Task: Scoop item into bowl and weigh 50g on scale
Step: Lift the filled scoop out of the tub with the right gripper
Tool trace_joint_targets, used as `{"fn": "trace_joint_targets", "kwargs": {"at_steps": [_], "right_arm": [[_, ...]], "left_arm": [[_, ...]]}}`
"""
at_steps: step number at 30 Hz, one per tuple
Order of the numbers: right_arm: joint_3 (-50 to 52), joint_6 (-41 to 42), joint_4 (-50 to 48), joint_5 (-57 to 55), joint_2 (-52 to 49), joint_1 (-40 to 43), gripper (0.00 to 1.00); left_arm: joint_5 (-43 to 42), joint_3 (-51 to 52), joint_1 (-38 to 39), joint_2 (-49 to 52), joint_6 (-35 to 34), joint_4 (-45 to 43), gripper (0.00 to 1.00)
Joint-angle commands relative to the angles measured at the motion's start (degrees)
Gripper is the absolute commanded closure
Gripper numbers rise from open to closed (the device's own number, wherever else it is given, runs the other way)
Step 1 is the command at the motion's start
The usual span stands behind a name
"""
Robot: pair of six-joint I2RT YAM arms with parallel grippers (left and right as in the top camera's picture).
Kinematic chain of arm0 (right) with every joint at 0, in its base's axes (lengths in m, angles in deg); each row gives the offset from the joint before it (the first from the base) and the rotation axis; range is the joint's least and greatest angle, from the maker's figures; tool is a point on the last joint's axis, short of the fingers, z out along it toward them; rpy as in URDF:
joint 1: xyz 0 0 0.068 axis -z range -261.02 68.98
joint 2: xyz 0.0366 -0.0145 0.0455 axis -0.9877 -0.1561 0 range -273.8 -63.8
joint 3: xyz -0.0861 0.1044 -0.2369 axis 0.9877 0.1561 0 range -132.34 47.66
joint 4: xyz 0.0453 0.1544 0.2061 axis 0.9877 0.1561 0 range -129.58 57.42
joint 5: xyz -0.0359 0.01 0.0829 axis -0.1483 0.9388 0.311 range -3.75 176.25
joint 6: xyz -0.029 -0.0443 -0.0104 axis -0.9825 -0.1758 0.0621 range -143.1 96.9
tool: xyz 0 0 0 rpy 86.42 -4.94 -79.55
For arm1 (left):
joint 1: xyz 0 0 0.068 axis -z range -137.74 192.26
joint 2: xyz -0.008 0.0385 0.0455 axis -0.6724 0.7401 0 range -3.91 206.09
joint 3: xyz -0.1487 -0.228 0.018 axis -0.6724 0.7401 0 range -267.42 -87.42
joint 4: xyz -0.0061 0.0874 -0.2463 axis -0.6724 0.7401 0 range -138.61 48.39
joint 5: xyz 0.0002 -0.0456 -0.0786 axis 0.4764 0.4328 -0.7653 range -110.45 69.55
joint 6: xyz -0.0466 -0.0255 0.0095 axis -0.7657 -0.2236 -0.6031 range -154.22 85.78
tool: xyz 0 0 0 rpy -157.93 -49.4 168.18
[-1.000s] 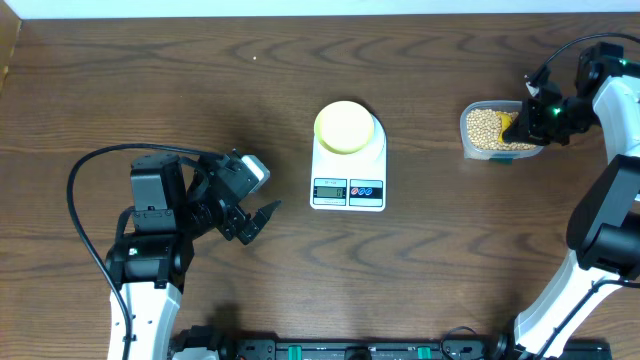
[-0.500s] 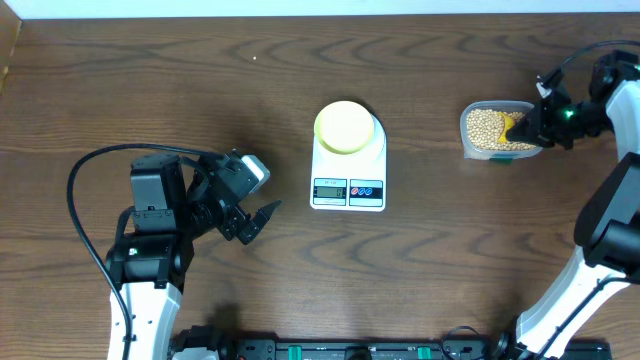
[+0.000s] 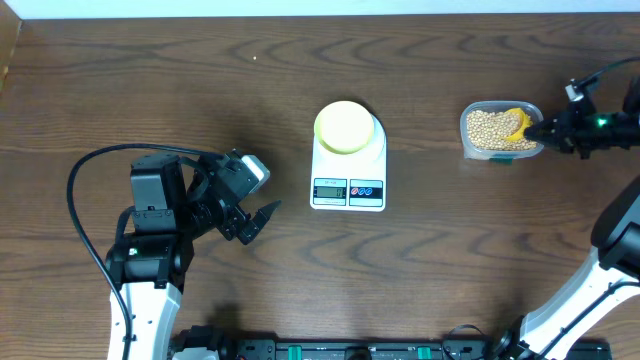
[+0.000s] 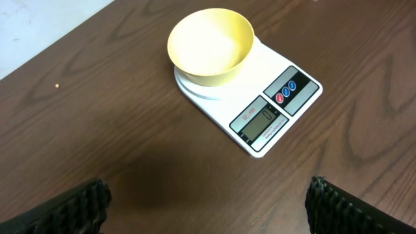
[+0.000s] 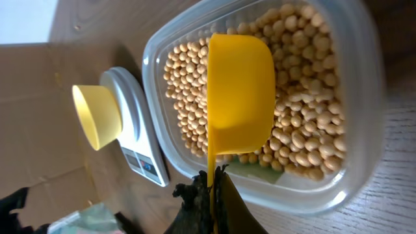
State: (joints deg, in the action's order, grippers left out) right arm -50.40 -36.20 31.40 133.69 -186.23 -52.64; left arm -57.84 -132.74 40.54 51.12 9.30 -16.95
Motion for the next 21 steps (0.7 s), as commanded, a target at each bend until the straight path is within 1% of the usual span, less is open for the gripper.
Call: {"fn": "trace_joint_targets", "kwargs": {"at_steps": [1, 7, 10, 21], "right_arm": [[0.1, -3.0, 1.1, 5.3, -0.2, 2.1, 0.99], [0.1, -6.2, 4.5, 5.8, -0.2, 4.0, 0.99], [0.1, -8.6, 5.9, 8.1, -0.2, 4.6, 0.99], [0.1, -9.7, 7.2, 14.3, -0.2, 5.3, 0.99]], "left_arm": [[-0.8, 0.1, 0.1, 0.1, 0.2, 0.0, 0.02], [-0.8, 0.1, 0.1, 0.1, 0.2, 0.0, 0.02], [-0.8, 0.1, 0.1, 0.1, 0.2, 0.0, 0.02], [-0.8, 0.1, 0.1, 0.1, 0.2, 0.0, 0.03]]}}
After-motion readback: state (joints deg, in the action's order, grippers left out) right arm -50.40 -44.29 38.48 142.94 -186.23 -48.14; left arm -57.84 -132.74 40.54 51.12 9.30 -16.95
